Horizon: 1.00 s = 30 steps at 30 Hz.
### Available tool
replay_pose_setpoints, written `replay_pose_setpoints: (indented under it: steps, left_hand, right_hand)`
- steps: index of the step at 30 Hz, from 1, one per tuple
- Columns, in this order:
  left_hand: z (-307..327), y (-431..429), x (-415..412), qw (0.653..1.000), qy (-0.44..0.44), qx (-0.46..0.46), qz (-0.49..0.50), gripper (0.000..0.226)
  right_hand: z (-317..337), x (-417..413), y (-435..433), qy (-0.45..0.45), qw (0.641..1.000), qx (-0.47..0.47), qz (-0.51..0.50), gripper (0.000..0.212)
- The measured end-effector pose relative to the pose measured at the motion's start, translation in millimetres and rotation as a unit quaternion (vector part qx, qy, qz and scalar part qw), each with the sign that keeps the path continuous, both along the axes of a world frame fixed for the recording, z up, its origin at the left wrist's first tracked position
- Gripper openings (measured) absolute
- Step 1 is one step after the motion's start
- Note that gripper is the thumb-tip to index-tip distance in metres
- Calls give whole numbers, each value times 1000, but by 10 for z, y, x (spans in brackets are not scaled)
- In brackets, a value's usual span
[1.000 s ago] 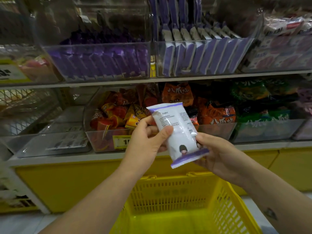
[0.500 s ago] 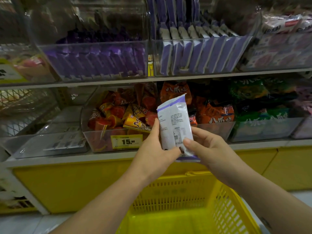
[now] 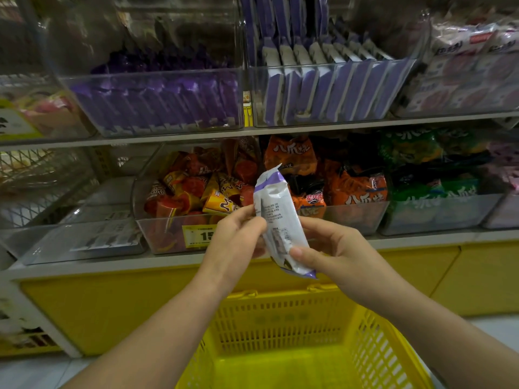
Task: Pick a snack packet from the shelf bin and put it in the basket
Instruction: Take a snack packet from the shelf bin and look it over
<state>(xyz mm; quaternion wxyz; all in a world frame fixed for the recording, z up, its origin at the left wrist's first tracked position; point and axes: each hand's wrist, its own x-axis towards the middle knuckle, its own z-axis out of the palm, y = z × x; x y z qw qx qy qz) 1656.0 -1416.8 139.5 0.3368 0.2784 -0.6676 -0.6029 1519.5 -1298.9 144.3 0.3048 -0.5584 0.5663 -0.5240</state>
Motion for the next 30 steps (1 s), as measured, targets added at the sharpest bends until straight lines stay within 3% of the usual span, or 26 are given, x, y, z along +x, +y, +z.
replay_pose_setpoints:
  steps: [7,11,13,16,22,26,30]
  left_hand:
    - [-25,-58,11,999,-13,27,-28,33]
    - [76,5,31,997,8,25,-72,32]
    - [151,47,48,994,19,13,-103,49]
    - [277,108,102,992,42,-51,-110,66]
    - [675,251,127,982,99,-151,-63,62]
    - [1063,241,61,961,151,-230,-3,50]
    - [1519,124,14,936,179,-305,-11,58]
  right_hand:
    - [18,-9,7,23,1000,-4,6,37]
    - [87,-56,5,-126,992,-12,23,41]
    - [155,-54,6,-209,977,-21,34,53]
    - [266,-38,15,-252,966,-55,21,78]
    - [575,18,49,-229,969,-91,6,47]
    - [903,61,-21,-107,985,-135,-21,59]
    - [1389,36,-160,-51,983,-176,-19,78]
